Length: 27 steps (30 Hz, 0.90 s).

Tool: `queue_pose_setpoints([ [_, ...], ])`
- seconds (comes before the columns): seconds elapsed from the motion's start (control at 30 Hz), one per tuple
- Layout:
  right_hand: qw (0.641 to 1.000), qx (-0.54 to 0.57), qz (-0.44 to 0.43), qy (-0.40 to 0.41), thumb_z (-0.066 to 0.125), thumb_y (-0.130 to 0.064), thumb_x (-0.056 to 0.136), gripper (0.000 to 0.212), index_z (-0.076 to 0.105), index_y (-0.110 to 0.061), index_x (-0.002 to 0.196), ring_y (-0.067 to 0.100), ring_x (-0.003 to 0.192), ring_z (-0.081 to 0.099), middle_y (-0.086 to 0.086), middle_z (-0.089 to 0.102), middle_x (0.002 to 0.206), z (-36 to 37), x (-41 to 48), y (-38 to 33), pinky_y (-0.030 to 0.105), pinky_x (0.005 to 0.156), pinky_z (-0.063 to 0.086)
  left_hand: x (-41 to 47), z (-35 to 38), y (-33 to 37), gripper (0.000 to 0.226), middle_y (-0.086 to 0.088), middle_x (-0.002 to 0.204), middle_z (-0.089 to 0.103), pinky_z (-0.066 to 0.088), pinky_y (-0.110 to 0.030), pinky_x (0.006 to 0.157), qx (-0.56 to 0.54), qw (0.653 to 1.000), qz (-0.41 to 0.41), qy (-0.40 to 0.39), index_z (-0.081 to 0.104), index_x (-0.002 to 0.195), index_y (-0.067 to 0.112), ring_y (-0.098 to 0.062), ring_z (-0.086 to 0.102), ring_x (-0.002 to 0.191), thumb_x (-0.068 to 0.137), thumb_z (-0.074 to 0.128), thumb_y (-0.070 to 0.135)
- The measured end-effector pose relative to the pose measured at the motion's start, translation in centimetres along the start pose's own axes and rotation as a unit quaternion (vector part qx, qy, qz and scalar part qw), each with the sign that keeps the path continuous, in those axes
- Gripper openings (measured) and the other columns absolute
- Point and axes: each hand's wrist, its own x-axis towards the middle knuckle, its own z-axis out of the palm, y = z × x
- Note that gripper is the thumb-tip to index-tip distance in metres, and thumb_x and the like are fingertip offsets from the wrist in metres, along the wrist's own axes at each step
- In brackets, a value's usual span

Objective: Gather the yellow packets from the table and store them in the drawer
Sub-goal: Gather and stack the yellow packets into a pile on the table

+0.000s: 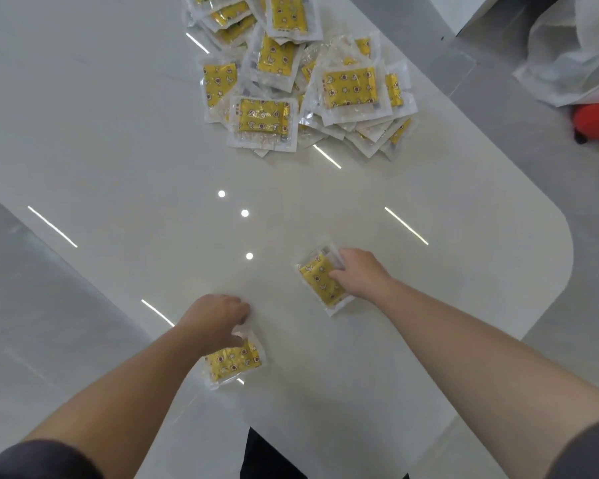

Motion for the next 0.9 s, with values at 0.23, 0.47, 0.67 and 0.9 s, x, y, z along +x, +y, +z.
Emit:
queue_pose_setpoints([
  [0.23, 1.000, 0.028, -0.008, 0.007, 0.059, -0.027, 0.091, 0.014, 0.053, -0.014, 0.091, 0.024, 0.088, 0.057, 0.001, 0.056, 0.091, 0.2, -0.2, 0.0, 0.033, 0.070, 0.045, -0.4, 2.7, 1.0, 0.044, 0.007, 0.068, 0.054, 0.038, -0.026, 0.051, 0.082, 0.991, 0.039, 0.094, 0.062, 0.064, 0.025, -0.015, 0.054, 0.059, 0.037, 0.093, 0.041],
  [0.47, 0.974, 0.228, 0.014, 0.010, 0.062, -0.023, 0.090, 0.017, 0.059, -0.007, 0.094, 0.022, 0.090, 0.061, 0.003, 0.064, 0.096, -1.5, -0.1, 0.9, 0.031, 0.075, 0.048, 0.4, -1.6, 1.4, 0.026, 0.001, 0.069, 0.050, 0.040, -0.029, 0.058, -0.307, 0.937, -0.120, 0.114, 0.039, 0.070, 0.020, -0.018, 0.049, 0.063, 0.092, 0.053, 0.020],
  [0.67, 0.838, 0.529, 0.073, 0.110, 0.059, -0.021, 0.095, 0.008, 0.063, -0.023, 0.101, 0.021, 0.096, 0.067, 0.003, 0.070, 0.110, -8.8, -0.1, 1.6, 0.043, 0.087, 0.055, 5.7, -14.7, 1.5, 0.015, -0.006, 0.081, 0.063, 0.052, -0.035, 0.065, -0.554, 0.769, -0.202, 0.247, 0.053, 0.079, 0.016, -0.021, 0.058, 0.070, 0.087, 0.066, 0.019],
  [0.9, 0.738, 0.664, 0.039, 0.115, 0.051, -0.030, 0.099, 0.016, 0.059, -0.020, 0.108, 0.018, 0.077, 0.070, 0.003, 0.068, 0.102, -18.2, 1.4, -1.4, 0.029, 0.058, 0.054, 11.5, -27.5, 3.5, 0.007, -0.012, 0.095, 0.066, 0.060, -0.032, 0.065, -0.760, 0.559, -0.151, 0.295, 0.052, 0.093, 0.008, -0.021, 0.070, 0.079, 0.094, 0.058, 0.012],
])
